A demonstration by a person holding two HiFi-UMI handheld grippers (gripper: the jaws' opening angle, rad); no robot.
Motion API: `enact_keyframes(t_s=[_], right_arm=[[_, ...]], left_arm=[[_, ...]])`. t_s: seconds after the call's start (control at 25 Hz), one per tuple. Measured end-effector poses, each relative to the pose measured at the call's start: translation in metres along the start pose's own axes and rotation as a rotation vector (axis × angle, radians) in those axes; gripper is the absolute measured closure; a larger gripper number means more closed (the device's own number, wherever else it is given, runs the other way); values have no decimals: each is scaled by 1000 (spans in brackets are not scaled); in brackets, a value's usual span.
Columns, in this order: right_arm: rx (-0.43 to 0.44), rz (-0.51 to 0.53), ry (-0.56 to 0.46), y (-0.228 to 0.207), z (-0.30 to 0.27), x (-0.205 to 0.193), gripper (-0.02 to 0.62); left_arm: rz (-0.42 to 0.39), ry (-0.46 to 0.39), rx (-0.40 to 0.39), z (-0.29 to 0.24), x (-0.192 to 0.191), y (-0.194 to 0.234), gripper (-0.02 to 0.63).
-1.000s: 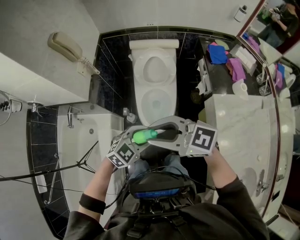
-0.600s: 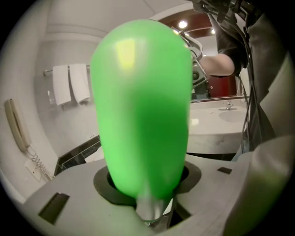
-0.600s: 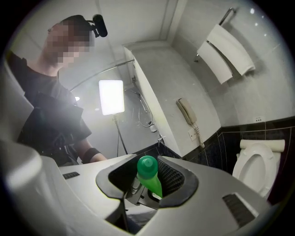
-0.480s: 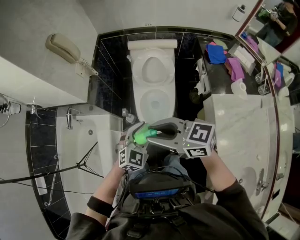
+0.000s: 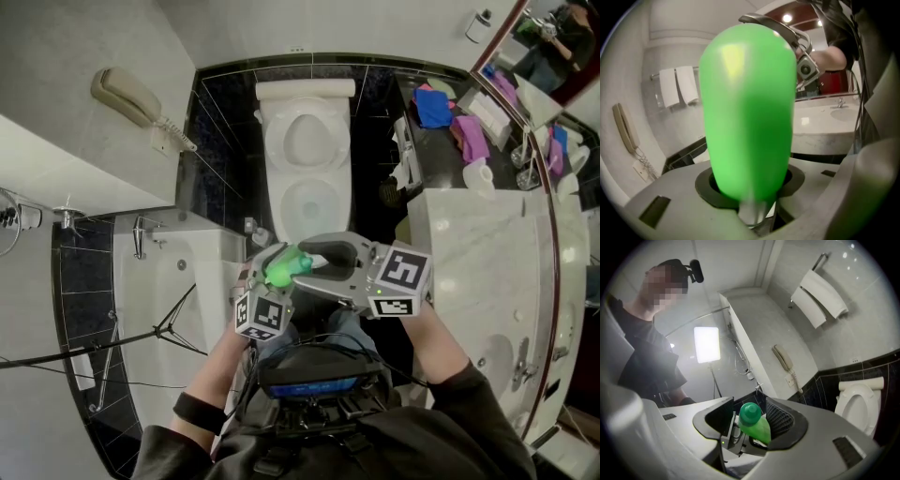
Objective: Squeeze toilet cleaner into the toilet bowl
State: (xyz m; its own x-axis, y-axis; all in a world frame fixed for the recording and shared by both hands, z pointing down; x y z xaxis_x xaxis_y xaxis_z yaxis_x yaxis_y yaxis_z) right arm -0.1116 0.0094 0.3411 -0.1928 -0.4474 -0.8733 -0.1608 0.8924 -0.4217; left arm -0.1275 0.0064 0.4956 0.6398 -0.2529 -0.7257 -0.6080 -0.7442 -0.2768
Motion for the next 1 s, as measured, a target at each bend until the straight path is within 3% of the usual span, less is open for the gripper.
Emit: enact_keyframes(t_s=[0.12,0.28,0.44,0.52,0.76,0.92,1.0], right_arm=[[48,99,-95,15,6,15,325],[112,211,-153,30,10,25,325],[151,280,-209,36,11,34,325],[171,295,-235,39,12,40,327],[203,313,-247,45,8,44,330],[214,296,-259,47,6,45,432],[218,274,-263,46,7,45,439]], left_arm=[[86,-68,-265,14,18,-13,414],[84,-123,-658,45,35,-40,414],[71,-164,-893,71,41,-51,414],[50,-174,-947,78,45,-54,414],[31,-161,-994,84,56,-55,414],[-2,-162,-1011,83,55,-60,414],[1,-161,-997,80,54,-61,414]])
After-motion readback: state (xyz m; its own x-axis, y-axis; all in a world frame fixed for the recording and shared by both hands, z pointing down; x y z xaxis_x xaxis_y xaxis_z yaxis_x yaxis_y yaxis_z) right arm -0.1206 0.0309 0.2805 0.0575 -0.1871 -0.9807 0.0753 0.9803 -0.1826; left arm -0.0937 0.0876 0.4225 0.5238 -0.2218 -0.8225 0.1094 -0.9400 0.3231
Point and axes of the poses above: the fingertips, and each gripper's own axes: z backward along the fingers, y to its left, x out of its top, the point moved 1 cm from there along z, backward along the fingers, and after that the axes turned 10 degrees about y, right-handed, at the moved point
